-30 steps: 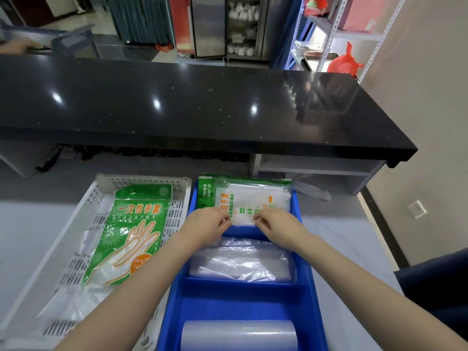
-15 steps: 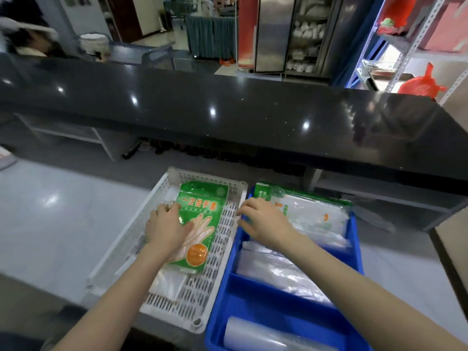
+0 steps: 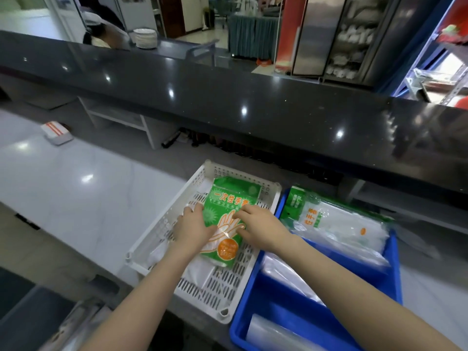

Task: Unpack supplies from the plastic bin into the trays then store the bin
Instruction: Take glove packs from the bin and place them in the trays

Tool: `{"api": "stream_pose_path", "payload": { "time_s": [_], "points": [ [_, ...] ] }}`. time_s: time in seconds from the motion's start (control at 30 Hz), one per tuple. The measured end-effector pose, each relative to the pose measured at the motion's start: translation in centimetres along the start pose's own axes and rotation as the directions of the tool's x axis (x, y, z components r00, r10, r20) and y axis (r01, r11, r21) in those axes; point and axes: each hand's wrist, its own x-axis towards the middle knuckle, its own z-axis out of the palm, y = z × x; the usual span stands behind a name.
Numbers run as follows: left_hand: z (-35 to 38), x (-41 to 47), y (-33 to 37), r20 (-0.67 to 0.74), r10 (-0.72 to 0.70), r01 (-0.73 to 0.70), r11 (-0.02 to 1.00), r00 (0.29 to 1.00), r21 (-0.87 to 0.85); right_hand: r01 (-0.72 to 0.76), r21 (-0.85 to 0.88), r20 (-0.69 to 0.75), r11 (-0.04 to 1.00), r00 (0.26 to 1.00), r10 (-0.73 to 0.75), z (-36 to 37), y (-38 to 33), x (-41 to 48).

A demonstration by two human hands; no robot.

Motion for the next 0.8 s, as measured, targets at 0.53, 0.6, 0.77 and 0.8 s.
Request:
{"api": "stream_pose_path", "payload": {
  "time_s": [0.53,0.6,0.77,0.8],
  "points": [
    [-1.6,-1.2,0.1,-0.023,0.152,-0.149,0.911,0.988,-0.385,0.127,-0.13,-0.086,0.983,0.987,-0.139,-3.2,-0.7,0.4],
    [-3.5,-1.4,1.0,-0.065,0.256,-0.261,0.895,0.965,-0.362,0.175,-0.227,-0.108,0.958,0.973,-0.203,-4.5,-0.6,0.6],
    [-8.4,-2.2,4.4,-0.168,0.461,-0.489,0.845,0.871,-0.217,0.199,-0.35,-0.015,0.915,0.976,-0.218,-9.5,-0.7,0.7],
    [-9.2,-2.3,5.1,-0.19,0.493,-0.525,0.828,0.849,-0.199,0.185,-0.341,-0.009,0.922,0.98,-0.2,-10.6,-0.7,0.3]
  ]
}}
